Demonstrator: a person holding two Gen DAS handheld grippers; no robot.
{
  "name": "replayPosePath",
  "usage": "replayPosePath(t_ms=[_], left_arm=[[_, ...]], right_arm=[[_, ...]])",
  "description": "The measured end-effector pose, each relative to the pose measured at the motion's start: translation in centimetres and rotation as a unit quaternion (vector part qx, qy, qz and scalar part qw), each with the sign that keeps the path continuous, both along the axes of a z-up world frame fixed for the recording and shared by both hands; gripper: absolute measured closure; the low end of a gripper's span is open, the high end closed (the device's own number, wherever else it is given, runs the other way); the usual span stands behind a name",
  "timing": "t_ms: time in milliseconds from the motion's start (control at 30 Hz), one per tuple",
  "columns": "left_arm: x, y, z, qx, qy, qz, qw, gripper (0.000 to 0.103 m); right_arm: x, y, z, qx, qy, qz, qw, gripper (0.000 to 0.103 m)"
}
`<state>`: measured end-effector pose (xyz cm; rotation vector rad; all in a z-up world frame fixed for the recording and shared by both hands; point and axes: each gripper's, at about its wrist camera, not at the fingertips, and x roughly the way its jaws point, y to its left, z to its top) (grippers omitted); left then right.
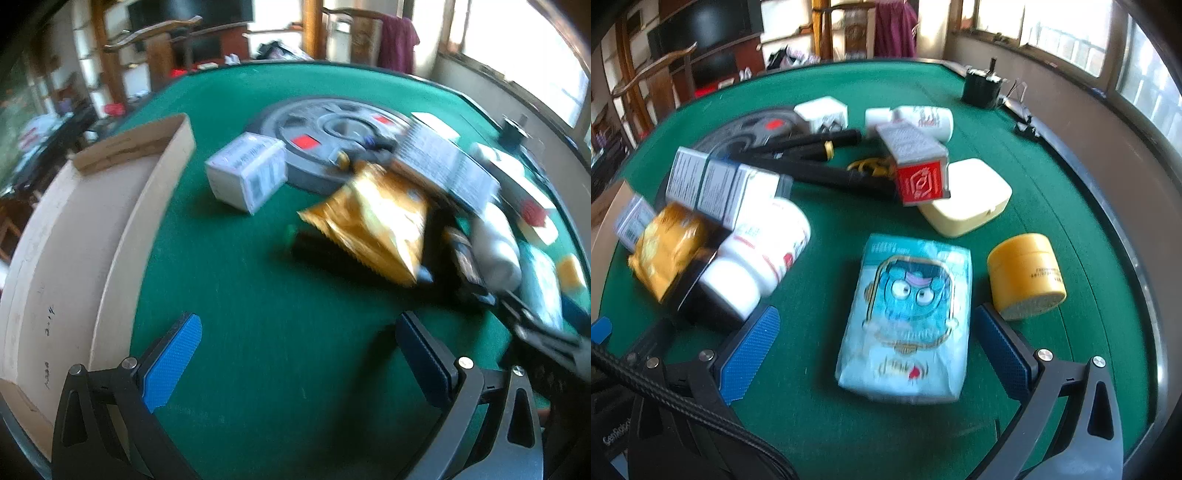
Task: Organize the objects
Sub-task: 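Grasp the white medicine box with red text using the left tool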
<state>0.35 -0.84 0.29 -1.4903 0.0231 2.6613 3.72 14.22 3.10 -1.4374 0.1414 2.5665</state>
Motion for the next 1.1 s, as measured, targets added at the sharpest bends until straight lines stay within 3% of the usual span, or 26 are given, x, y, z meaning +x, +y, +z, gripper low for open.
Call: replayPosePath(t_ms=[133, 200, 233, 333, 433, 633, 800, 867, 967, 1000, 1033, 1100], left_arm=[[2.6, -1.7, 1.9, 0.052, 0.023, -0.04, 0.9976, 0.002], [3.6, -2.9, 3.5, 0.062, 0.048, -0.059, 0.9952, 0.002], [4.1, -3.8, 4.5, 0.061, 0.063, -0.061, 0.9942, 0.002], [4.6, -6.8, 7.0, 0.045, 0.106, -0.055, 0.9918, 0.002], [4.0, -9.2, 8.1, 0.01, 0.132, -0.032, 0.9907, 0.002], [-0.4, -8.8, 7.6, -0.037, 0.113, -0.054, 0.9914, 0.002], [-3.7, -6.9, 6.2, -0.049, 0.101, -0.06, 0.9919, 0.003], [-5.0, -5.9, 5.5, -0.075, 0.104, -0.069, 0.9894, 0.005], [-6.6, -5.0, 4.0, -0.09, 0.082, -0.088, 0.9887, 0.019], [-7.1, -4.8, 3.5, -0.086, 0.063, -0.095, 0.9898, 0.031], [-7.5, -4.7, 3.0, -0.077, 0.044, -0.101, 0.9909, 0.048], [-7.9, -4.6, 2.3, -0.061, 0.019, -0.103, 0.9926, 0.064]], right_arm=[[1.1, -0.3, 0.1, -0.016, -0.042, 0.051, 0.998, 0.0], [2.0, -0.1, 0.6, -0.031, -0.033, 0.057, 0.997, 0.004], [3.3, 0.0, 1.8, -0.03, -0.004, 0.058, 0.998, 0.005], [6.4, 0.4, 5.3, -0.021, 0.08, 0.063, 0.995, 0.004], [8.0, 1.1, 7.4, -0.026, 0.124, 0.047, 0.991, 0.004], [8.2, 2.0, 7.2, -0.061, 0.135, 0.041, 0.988, 0.004], [7.8, 2.0, 6.9, -0.071, 0.125, 0.049, 0.988, 0.004], [7.7, 2.1, 6.9, -0.074, 0.125, 0.051, 0.988, 0.004], [7.3, 2.4, 7.0, -0.084, 0.124, 0.057, 0.987, 0.004], [7.2, 2.4, 6.9, -0.085, 0.123, 0.06, 0.987, 0.004], [6.8, 2.4, 6.9, -0.09, 0.121, 0.065, 0.986, 0.004], [6.3, 2.3, 6.8, -0.096, 0.118, 0.072, 0.986, 0.004]])
